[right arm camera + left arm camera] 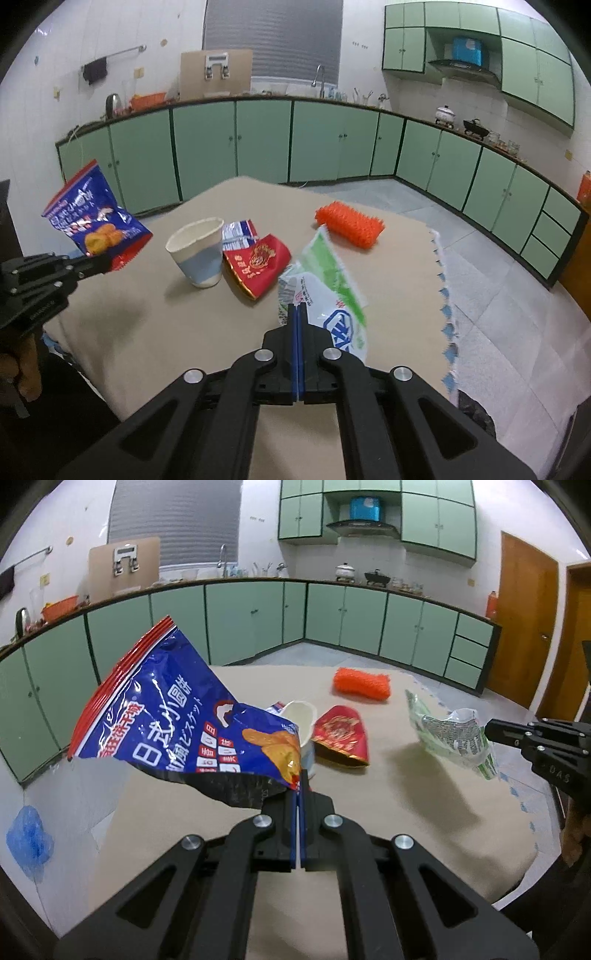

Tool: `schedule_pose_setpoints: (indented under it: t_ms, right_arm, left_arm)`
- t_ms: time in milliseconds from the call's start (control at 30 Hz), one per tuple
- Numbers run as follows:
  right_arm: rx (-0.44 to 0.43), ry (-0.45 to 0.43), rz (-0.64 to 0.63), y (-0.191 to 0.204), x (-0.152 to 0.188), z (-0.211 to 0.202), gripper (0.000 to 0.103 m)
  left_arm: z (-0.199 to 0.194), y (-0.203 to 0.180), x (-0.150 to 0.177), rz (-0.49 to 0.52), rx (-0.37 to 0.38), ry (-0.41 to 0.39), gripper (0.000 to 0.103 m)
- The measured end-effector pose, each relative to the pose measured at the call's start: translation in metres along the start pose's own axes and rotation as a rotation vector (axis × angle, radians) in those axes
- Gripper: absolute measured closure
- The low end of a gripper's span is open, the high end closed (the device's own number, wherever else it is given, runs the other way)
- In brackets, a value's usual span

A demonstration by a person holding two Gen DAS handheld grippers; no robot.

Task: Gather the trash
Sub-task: 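Carry the blue chip bag and white-green bag over the black trash bin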

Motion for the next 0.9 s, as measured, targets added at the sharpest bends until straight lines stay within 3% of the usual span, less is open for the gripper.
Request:
schedule_pose_setpoints:
  t_ms: [433, 900]
  right_arm:
    - [0.042, -0.07, 0.088, -0.045, -0.019, -0.071, 0.103]
    - [0.217, -0.126, 0.175, -0.133, -0.014, -0.148, 0.103]
  left_arm:
    - [-0.022, -0.084, -0.023, 0.085, 0.137, -0.043, 0.103]
    - [-0.028, -0.209, -0.038, 0.179, 0.363, -0.081, 0.103]
Point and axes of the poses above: each gripper's, at about its wrist camera, not at the fingertips, and z roughly the way its jaws point, y to its left, x to its underside, the point moved 7 cm from there along z, roughly the way its jaws point, and after that the axes turned 12 degrees about -y, right-handed, at the moved point
